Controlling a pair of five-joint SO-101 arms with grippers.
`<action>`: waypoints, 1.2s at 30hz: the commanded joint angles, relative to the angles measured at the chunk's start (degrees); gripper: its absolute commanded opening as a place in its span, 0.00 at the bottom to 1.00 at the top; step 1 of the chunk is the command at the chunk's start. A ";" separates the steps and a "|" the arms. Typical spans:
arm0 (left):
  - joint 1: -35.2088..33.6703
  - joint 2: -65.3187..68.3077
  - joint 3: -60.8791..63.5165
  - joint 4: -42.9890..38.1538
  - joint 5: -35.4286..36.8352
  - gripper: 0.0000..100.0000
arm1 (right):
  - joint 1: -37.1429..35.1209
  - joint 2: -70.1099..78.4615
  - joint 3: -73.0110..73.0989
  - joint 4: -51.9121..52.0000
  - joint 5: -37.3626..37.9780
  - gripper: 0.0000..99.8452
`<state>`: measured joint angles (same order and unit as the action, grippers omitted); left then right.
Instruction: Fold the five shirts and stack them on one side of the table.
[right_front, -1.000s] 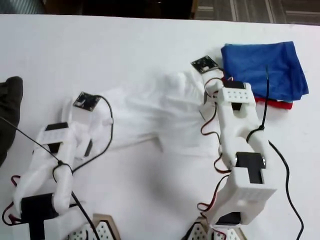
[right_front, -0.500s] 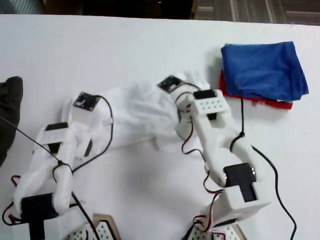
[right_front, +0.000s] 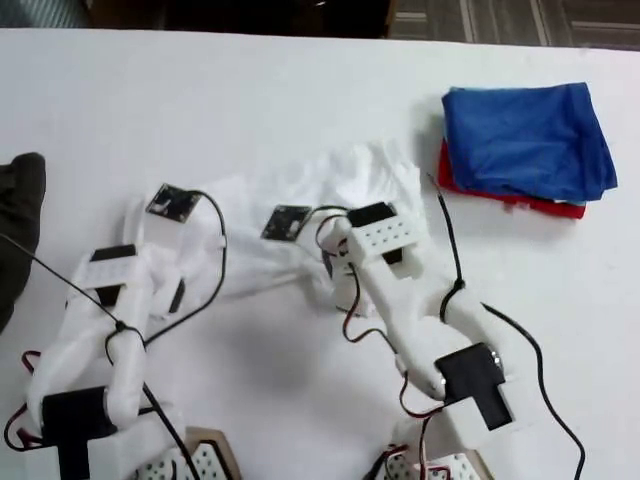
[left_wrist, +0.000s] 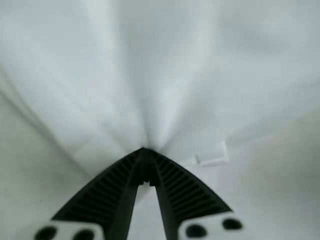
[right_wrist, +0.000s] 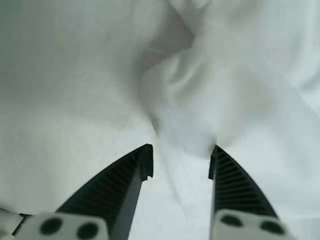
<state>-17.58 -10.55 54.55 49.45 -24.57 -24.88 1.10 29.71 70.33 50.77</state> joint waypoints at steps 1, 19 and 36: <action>-0.18 0.09 0.22 -1.41 0.53 0.03 | -0.40 -0.92 1.05 0.66 4.40 0.19; -0.18 0.09 0.22 -1.41 0.53 0.03 | 4.70 18.77 -9.85 0.40 5.89 0.18; -0.18 0.09 0.22 -1.41 0.53 0.03 | 8.40 17.01 -24.88 12.44 5.80 0.02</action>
<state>-17.58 -10.55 54.55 49.45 -24.57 -18.20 22.20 8.53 79.38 56.04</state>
